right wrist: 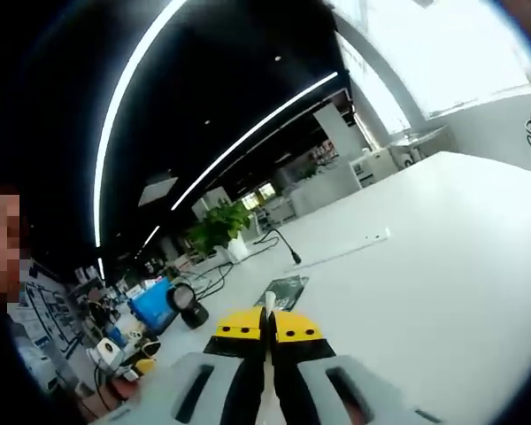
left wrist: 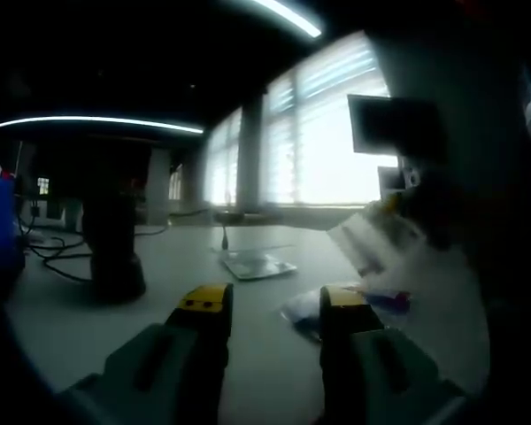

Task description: Clip sheet goods on table flip sheet goods clip sheet goods scan sheet goods put sheet goods back to table

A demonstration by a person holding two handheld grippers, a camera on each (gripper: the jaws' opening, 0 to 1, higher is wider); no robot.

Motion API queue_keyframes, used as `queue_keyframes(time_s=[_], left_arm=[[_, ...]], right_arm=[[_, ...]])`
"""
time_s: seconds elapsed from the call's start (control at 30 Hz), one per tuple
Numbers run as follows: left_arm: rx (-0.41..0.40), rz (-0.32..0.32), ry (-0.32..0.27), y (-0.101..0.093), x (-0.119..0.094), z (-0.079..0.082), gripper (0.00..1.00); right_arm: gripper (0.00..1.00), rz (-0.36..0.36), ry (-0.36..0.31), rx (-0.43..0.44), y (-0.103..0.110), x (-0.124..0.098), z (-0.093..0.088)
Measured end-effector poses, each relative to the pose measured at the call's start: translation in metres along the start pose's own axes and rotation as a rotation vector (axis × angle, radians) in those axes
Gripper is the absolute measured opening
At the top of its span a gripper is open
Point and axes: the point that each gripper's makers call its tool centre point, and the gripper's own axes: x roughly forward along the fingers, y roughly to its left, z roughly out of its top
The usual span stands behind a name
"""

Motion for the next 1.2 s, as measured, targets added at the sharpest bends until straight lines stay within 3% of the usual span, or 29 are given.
queue_keyframes(time_s=[0.1,0.3,0.7,0.93,0.97,1.0,1.07,1.1,1.2], left_arm=[[0.004,0.000,-0.001,0.000,0.000,0.000,0.32],[0.003,0.000,-0.001,0.000,0.000,0.000,0.32],[0.005,-0.008,-0.002,-0.002,0.000,0.000,0.32],[0.000,-0.010,-0.005,-0.002,0.000,0.001,0.32],[0.000,-0.010,-0.005,-0.002,0.000,0.001,0.32],[-0.001,-0.010,-0.006,-0.002,0.000,0.001,0.32],[-0.003,-0.009,-0.007,-0.002,0.000,0.001,0.32],[-0.006,-0.007,-0.007,-0.001,0.000,0.001,0.32],[-0.015,0.002,0.001,0.001,0.000,-0.001,0.32]], right_arm=[[0.00,0.032,-0.036,0.052,0.008,-0.001,0.009],[0.00,0.019,-0.159,-0.052,0.011,-0.006,0.030],[0.00,0.057,-0.202,0.075,0.018,-0.007,0.041],[0.00,0.103,-0.218,0.018,0.032,-0.005,0.045],[0.00,0.107,-0.227,0.004,0.025,0.013,0.042],[0.00,0.113,-0.236,-0.005,0.026,0.014,0.043],[0.00,0.126,-0.243,-0.017,0.030,0.015,0.045],[0.00,0.129,-0.245,-0.025,0.057,0.016,0.052],[0.00,0.142,-0.269,-0.021,0.070,0.018,0.057]])
